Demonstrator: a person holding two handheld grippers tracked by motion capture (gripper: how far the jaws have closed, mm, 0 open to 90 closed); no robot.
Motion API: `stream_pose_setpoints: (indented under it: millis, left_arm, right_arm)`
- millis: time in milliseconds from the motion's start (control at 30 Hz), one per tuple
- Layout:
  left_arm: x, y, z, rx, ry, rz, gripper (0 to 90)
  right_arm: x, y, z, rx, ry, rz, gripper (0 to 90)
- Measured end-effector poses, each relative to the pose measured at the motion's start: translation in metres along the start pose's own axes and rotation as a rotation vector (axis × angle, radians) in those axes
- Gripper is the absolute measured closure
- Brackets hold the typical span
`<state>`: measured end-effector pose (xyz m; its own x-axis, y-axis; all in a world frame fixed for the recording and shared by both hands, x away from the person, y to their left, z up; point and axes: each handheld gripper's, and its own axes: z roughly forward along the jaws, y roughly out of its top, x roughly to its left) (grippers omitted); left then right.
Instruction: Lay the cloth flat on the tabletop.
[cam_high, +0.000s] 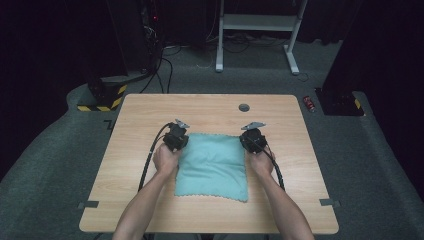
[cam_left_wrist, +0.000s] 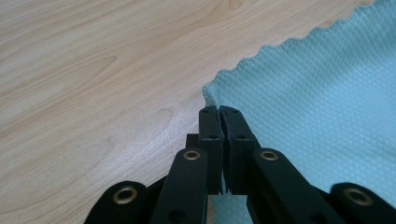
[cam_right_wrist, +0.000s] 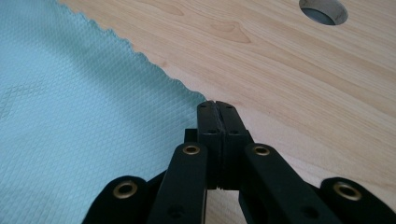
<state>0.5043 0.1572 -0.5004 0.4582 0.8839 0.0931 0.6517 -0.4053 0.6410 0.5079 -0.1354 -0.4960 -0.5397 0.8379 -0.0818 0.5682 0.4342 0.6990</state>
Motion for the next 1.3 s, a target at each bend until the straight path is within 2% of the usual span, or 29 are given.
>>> stream_pose_setpoints:
  millis: [133, 233, 333, 433, 533, 600, 667, 767, 833, 933, 1000, 1167, 1300]
  left_arm:
    - [0.002, -0.002, 0.002, -0.003, 0.013, -0.006, 80.5]
    - [0.007, -0.004, 0.001, -0.007, 0.025, -0.027, 72.5]
    - [0.01, -0.007, -0.005, -0.024, 0.026, -0.053, 66.7]
    - [0.01, -0.013, -0.014, -0.054, -0.008, -0.074, 65.2]
    - [0.004, -0.023, -0.024, -0.085, -0.063, -0.082, 63.6]
    - [-0.002, -0.03, -0.029, -0.076, -0.094, -0.063, 61.8]
    - [-0.008, -0.038, -0.033, -0.069, -0.105, -0.033, 60.8]
    - [-0.013, -0.047, -0.036, -0.064, -0.11, -0.017, 59.4]
    - [-0.014, -0.051, -0.035, -0.063, -0.118, -0.028, 58.4]
    - [-0.015, -0.056, -0.032, -0.049, -0.116, -0.049, 56.2]
    - [-0.015, -0.057, -0.032, -0.057, -0.117, -0.058, 55.8]
    - [-0.016, -0.056, -0.031, -0.054, -0.104, -0.043, 55.8]
    - [-0.017, -0.056, -0.031, -0.048, -0.098, -0.04, 55.7]
  right_arm:
    - [0.0, -0.001, 0.006, 0.024, -0.015, 0.001, 89.0]
    - [-0.003, -0.003, 0.006, 0.022, -0.011, 0.026, 74.9]
    - [-0.005, -0.005, -0.001, -0.008, -0.008, 0.041, 69.3]
    - [-0.005, -0.01, -0.009, -0.022, 0.033, 0.058, 70.3]
    - [0.002, -0.018, -0.013, -0.005, 0.067, 0.037, 70.4]
    - [0.007, -0.024, -0.013, 0.007, 0.08, 0.02, 68.3]
    - [0.01, -0.028, -0.012, 0.018, 0.067, 0.006, 66.6]
    - [0.009, -0.031, -0.007, 0.032, 0.065, 0.023, 67.7]
    - [0.008, -0.031, -0.006, 0.028, 0.063, 0.033, 70.4]
    - [0.008, -0.029, -0.005, 0.032, 0.058, 0.012, 80.5]
    - [0.008, -0.027, -0.004, 0.039, 0.053, -0.012, 88.4]
    - [0.012, -0.02, -0.001, 0.063, 0.012, -0.062, 90.0]
    - [0.009, -0.019, 0.0, 0.051, 0.002, -0.043, 90.0]
